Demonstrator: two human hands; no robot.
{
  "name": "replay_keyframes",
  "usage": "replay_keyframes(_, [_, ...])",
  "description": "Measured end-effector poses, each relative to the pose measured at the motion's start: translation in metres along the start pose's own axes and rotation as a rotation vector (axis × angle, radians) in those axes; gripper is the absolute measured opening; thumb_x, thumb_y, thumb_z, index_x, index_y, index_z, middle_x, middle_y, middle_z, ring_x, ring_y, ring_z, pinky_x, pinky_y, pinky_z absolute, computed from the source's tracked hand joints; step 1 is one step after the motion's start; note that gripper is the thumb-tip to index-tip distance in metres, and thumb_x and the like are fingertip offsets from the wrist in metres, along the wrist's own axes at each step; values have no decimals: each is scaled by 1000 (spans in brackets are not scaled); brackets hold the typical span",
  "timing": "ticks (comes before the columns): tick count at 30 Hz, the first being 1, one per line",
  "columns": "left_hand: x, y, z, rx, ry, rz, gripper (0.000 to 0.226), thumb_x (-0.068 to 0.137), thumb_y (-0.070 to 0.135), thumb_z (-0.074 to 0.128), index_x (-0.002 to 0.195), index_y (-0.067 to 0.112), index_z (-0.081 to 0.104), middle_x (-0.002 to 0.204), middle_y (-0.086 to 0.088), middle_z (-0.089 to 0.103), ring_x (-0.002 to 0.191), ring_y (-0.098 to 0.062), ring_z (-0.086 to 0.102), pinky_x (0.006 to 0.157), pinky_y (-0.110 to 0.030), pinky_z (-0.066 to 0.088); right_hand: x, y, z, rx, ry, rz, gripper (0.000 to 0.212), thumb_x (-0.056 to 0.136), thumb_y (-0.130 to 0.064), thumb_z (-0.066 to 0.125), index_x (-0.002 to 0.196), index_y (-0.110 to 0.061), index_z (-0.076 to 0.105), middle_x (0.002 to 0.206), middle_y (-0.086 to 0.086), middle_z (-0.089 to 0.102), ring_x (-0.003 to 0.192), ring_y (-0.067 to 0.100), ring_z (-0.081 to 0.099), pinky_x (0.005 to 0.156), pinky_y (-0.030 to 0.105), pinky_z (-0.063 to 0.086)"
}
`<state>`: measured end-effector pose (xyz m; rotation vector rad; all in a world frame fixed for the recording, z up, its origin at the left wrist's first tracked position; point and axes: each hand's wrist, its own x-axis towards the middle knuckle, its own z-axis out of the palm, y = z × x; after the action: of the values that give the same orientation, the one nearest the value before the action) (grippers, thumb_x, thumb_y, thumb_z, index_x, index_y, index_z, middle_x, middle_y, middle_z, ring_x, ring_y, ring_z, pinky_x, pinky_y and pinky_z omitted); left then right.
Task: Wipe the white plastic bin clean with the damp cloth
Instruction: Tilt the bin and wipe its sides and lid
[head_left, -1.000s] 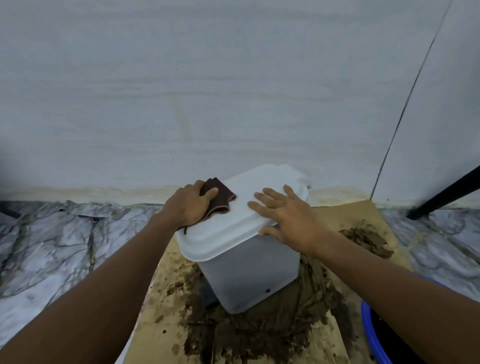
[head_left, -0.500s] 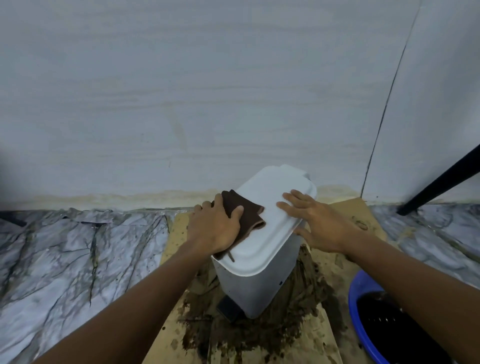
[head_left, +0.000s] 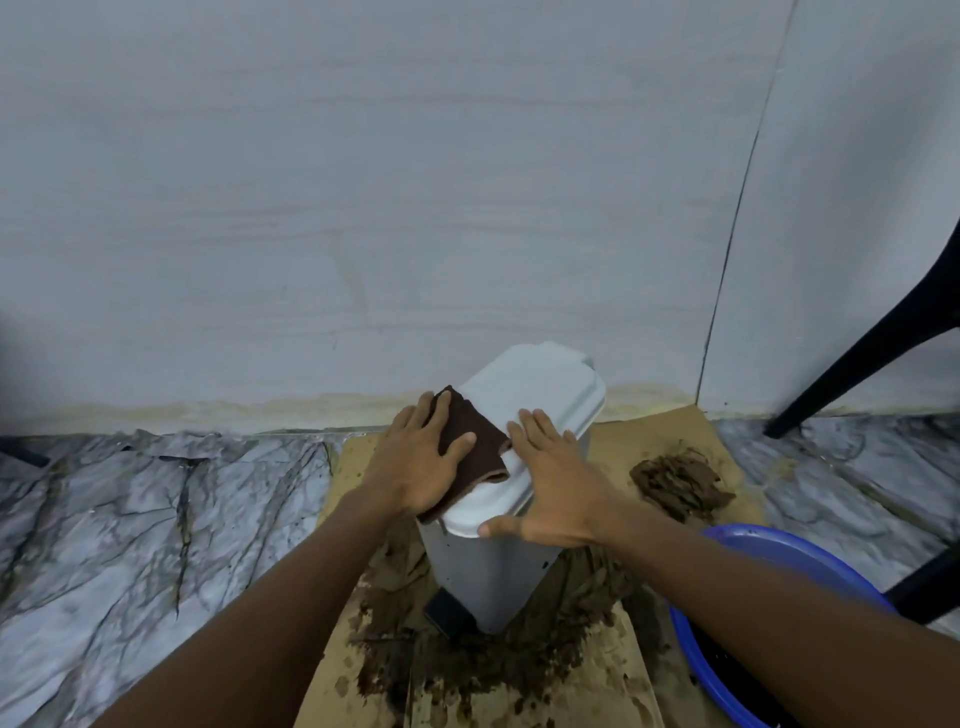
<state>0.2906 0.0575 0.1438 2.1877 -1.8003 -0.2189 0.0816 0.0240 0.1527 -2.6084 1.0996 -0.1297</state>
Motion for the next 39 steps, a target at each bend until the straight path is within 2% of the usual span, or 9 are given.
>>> replay_keyframes(6, [13, 1, 0, -131, 105, -80, 70, 102, 55, 37, 161, 22, 22, 158, -4, 39, 140, -30, 39, 116, -46, 34, 23, -27, 21, 103, 124, 106, 149, 48, -95, 54, 156, -12, -6, 164, 9, -16, 148, 25, -25, 121, 54, -6])
replay_keyframes(12, [16, 21, 4, -144, 115, -104, 70, 100, 54, 40, 160, 21, 25, 159, -6, 39, 139, -33, 40, 115, -50, 35, 22, -15, 17, 106, 141, 110, 143, 52, -82, 69, 156, -11, 1, 165, 11, -9, 150, 28, -19, 122, 52, -1])
replay_keyframes(18, [31, 50, 3, -124, 161, 88, 65, 102, 55, 33, 159, 24, 28, 163, -7, 29, 145, -30, 32, 119, -50, 29, 10, 36, -33, 266, 197, 144, 146, 36, -81, 78, 155, -20, 21, 160, -4, 28, 146, 18, 27, 117, 42, 31])
replay_keyframes(21, [46, 54, 1, -154, 231, 202, 56, 105, 48, 31, 156, 25, 37, 164, -4, 32, 148, -25, 29, 121, -47, 25, 13, 58, -48, 348, 240, 161, 147, 34, -78, 83, 156, -23, 21, 158, -7, 33, 143, 15, 34, 114, 35, 34])
replay_keyframes(24, [60, 50, 5, -283, 292, 230, 58, 102, 51, 27, 152, 26, 44, 159, 0, 39, 144, -24, 35, 119, -45, 29, 25, 74, -56, 402, 270, 135, 147, 33, -79, 83, 156, -33, 16, 154, -8, 41, 141, 12, 38, 114, 39, 37])
replay_keyframes(26, [68, 46, 14, -386, 355, 230, 58, 102, 54, 26, 154, 32, 39, 164, 2, 30, 149, -20, 26, 122, -37, 23, 36, 86, -64, 447, 290, 131, 147, 34, -78, 84, 155, -40, 10, 150, -8, 46, 138, 11, 42, 113, 37, 38])
replay_keyframes(30, [84, 45, 39, -484, 435, 312, 54, 107, 54, 24, 159, 46, 11, 171, 9, 2, 156, -9, 5, 121, -22, 7, 57, 115, -81, 515, 315, 124, 117, 43, -72, 84, 147, -37, 41, 147, -10, 49, 135, 8, 45, 112, 40, 40])
replay_keyframes(34, [100, 49, 66, -453, 465, 388, 61, 109, 42, 32, 162, 34, 3, 171, 7, -7, 157, -15, -5, 122, -18, -3, 78, 134, -84, 589, 410, 79, 63, 70, -38, 83, 129, -27, 64, 137, -8, 59, 130, 8, 50, 110, 44, 41])
replay_keyframes(39, [116, 57, 87, -424, 573, 387, 70, 106, 45, 39, 162, 31, 1, 171, 4, -6, 155, -26, 11, 123, -44, 19, 100, 146, -87, 578, 452, 75, 54, 77, -30, 80, 128, -24, 65, 132, -12, 60, 124, 3, 51, 104, 29, 40])
